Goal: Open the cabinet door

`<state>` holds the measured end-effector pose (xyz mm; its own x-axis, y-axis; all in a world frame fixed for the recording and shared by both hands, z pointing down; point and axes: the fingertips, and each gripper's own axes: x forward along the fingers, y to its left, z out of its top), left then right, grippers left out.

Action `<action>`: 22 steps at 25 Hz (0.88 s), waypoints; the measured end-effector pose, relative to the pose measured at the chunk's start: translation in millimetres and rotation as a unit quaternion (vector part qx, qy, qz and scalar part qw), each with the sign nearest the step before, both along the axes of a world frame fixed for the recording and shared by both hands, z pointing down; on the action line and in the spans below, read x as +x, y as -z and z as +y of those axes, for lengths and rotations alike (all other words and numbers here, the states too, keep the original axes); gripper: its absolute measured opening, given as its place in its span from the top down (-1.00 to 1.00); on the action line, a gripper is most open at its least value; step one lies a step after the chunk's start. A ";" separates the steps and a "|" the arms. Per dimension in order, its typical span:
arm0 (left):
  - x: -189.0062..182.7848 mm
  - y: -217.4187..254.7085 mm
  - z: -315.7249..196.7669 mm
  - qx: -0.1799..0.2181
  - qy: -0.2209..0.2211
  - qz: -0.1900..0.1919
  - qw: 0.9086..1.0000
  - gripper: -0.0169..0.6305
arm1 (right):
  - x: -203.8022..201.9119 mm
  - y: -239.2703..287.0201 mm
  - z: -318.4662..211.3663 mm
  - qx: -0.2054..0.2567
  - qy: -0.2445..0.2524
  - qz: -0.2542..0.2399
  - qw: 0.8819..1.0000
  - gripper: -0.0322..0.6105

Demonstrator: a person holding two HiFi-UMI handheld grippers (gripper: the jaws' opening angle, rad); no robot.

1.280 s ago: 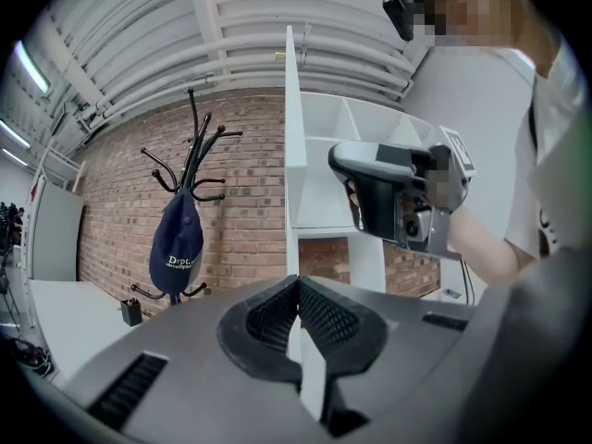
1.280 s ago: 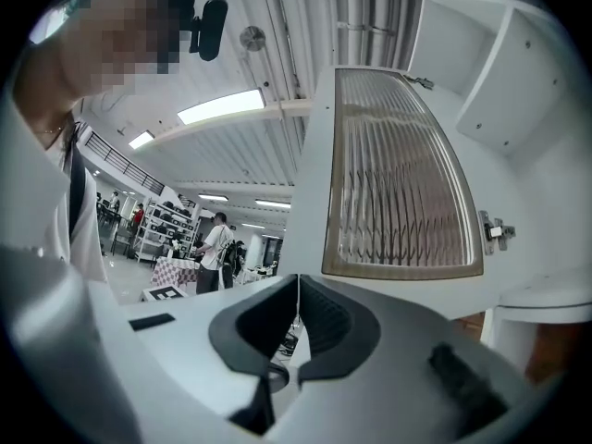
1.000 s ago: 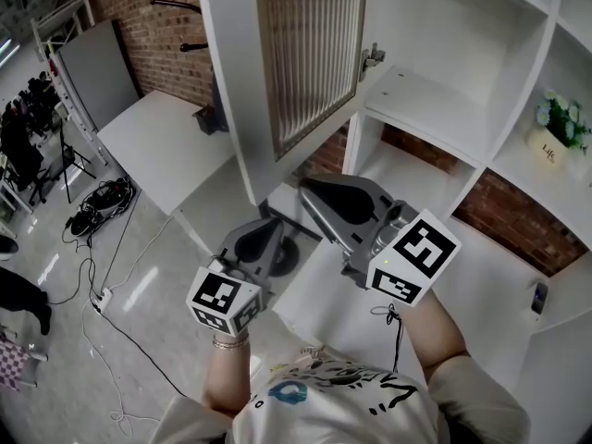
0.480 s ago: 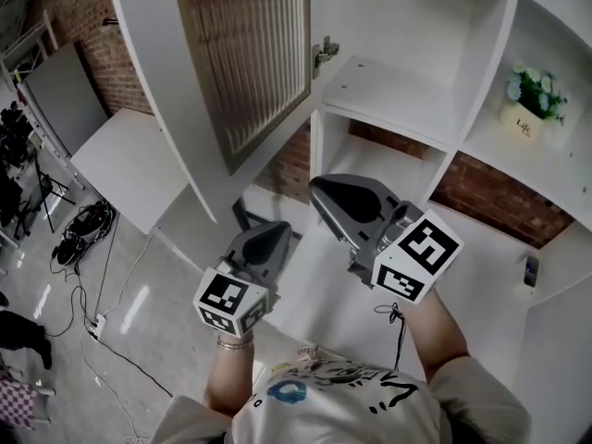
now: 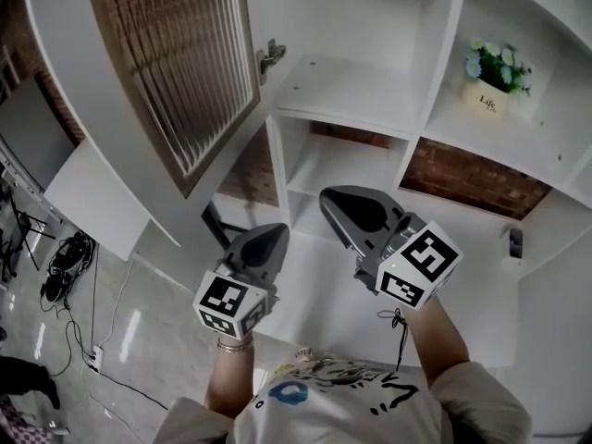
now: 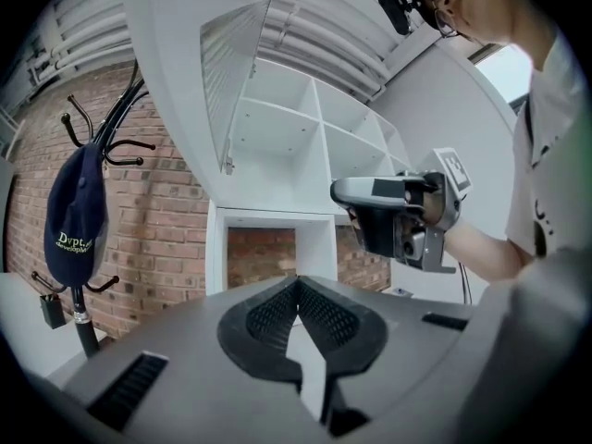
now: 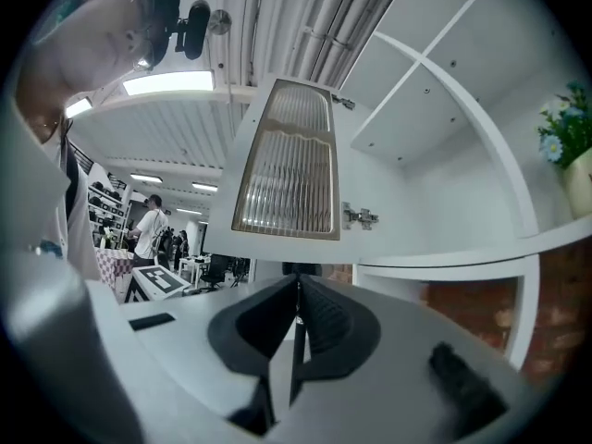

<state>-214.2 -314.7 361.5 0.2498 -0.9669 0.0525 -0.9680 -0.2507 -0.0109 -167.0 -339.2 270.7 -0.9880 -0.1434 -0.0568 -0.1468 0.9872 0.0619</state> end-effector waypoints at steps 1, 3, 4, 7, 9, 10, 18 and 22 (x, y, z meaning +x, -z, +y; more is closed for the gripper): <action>2.9 -0.8 -2.4 -0.001 -0.005 -0.001 1.000 0.91 | 4.2 -3.7 -0.8 0.001 -0.005 0.003 1.000 0.80; 9.0 -4.1 -6.9 -0.006 -0.016 -0.001 1.000 0.91 | 11.9 -11.7 -2.6 0.003 -0.017 0.012 1.000 0.80; 12.1 -5.8 -8.9 -0.009 -0.022 -0.001 1.000 0.91 | 15.6 -15.9 -3.8 0.003 -0.023 0.017 1.000 0.80; 22.7 -6.7 -14.8 -0.009 -0.037 -0.002 0.999 0.91 | 27.2 -29.0 -7.9 -0.008 -0.042 0.027 0.999 0.80; 30.9 -9.0 -17.7 -0.010 -0.049 0.000 0.999 0.91 | 35.0 -38.9 -10.4 -0.020 -0.056 0.033 0.998 0.80; 35.4 -10.8 -19.0 -0.012 -0.056 0.002 0.998 0.90 | 38.6 -44.4 -11.5 -0.026 -0.064 0.037 0.997 0.81; 61.8 -25.4 -23.0 -0.025 -0.088 0.012 0.996 0.91 | 70.2 -84.8 -18.2 -0.064 -0.110 0.063 0.990 0.80; 68.7 -30.7 -22.8 -0.031 -0.098 0.011 0.995 0.91 | 84.0 -98.6 -19.6 -0.072 -0.130 0.077 0.986 0.81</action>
<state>-145.5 -337.6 392.2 0.4341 -0.8949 0.1036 -0.9007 -0.4332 0.0322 -83.0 -358.9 369.4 -0.9122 -0.3881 0.1312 -0.3954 0.9178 -0.0347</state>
